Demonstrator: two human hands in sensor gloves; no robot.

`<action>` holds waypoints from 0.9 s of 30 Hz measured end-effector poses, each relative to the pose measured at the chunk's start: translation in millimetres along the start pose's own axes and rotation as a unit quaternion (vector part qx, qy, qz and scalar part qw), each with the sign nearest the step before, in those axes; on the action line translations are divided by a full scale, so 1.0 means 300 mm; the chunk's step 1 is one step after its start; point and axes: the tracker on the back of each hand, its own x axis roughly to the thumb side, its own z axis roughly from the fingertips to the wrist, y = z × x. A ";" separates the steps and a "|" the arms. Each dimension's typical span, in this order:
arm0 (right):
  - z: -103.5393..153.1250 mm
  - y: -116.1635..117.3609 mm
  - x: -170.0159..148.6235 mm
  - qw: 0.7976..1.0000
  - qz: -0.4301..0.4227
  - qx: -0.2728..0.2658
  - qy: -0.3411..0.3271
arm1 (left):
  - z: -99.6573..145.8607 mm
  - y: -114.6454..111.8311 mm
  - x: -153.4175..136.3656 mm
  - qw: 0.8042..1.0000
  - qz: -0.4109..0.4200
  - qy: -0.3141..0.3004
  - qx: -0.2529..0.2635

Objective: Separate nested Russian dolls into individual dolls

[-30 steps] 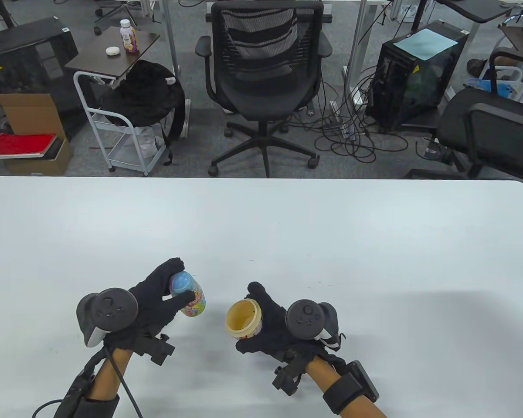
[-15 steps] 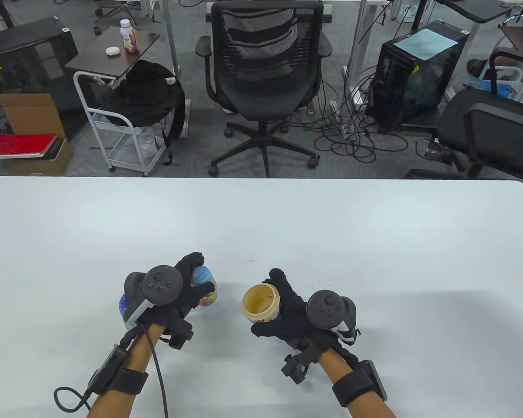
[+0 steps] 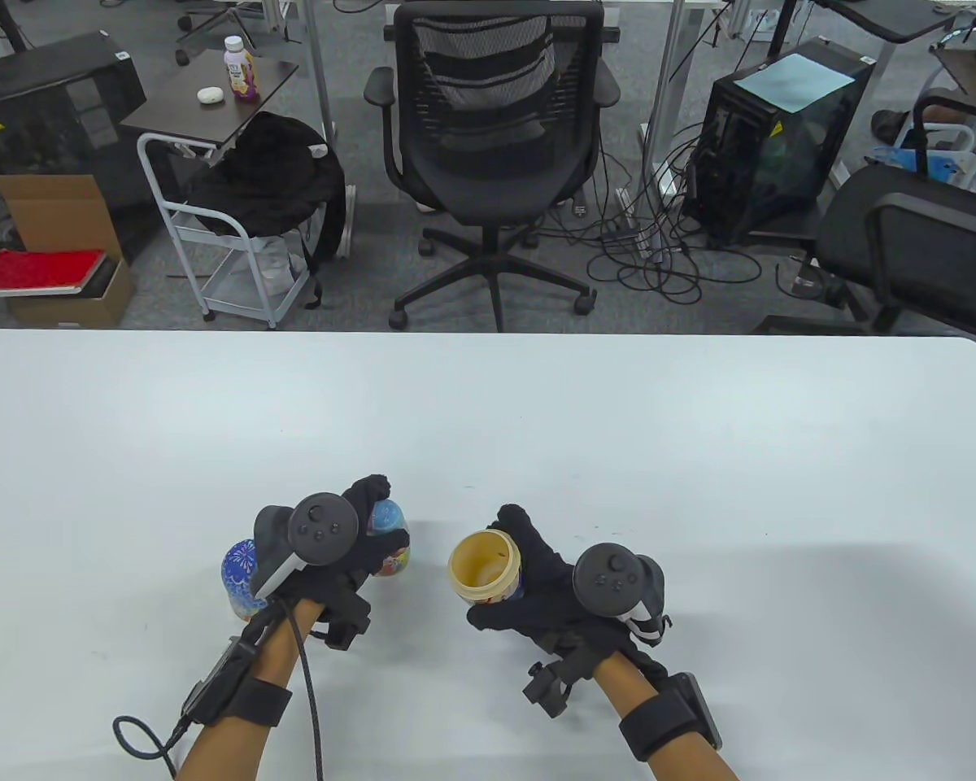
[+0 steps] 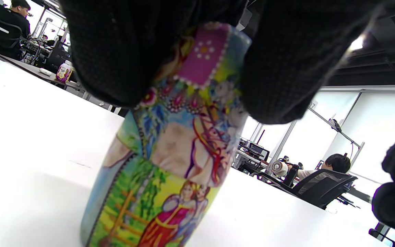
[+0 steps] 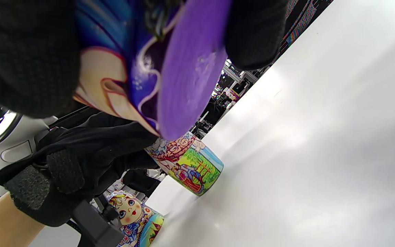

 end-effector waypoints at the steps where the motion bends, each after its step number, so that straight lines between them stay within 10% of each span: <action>1: 0.000 0.001 -0.001 1.000 0.000 0.001 0.001 | 0.001 0.001 0.001 1.000 0.000 0.000 -0.001; 15: 0.002 0.019 0.001 1.000 -0.013 0.014 -0.004 | 0.200 0.208 -0.072 0.989 -0.119 -0.018 0.081; 19: 0.003 0.037 0.009 1.000 -0.009 0.022 -0.009 | 0.230 0.189 -0.212 0.968 -0.247 0.030 0.041; 27: 0.007 0.065 0.029 0.999 0.003 0.041 -0.025 | 0.247 0.128 -0.368 0.994 -0.068 0.041 -0.080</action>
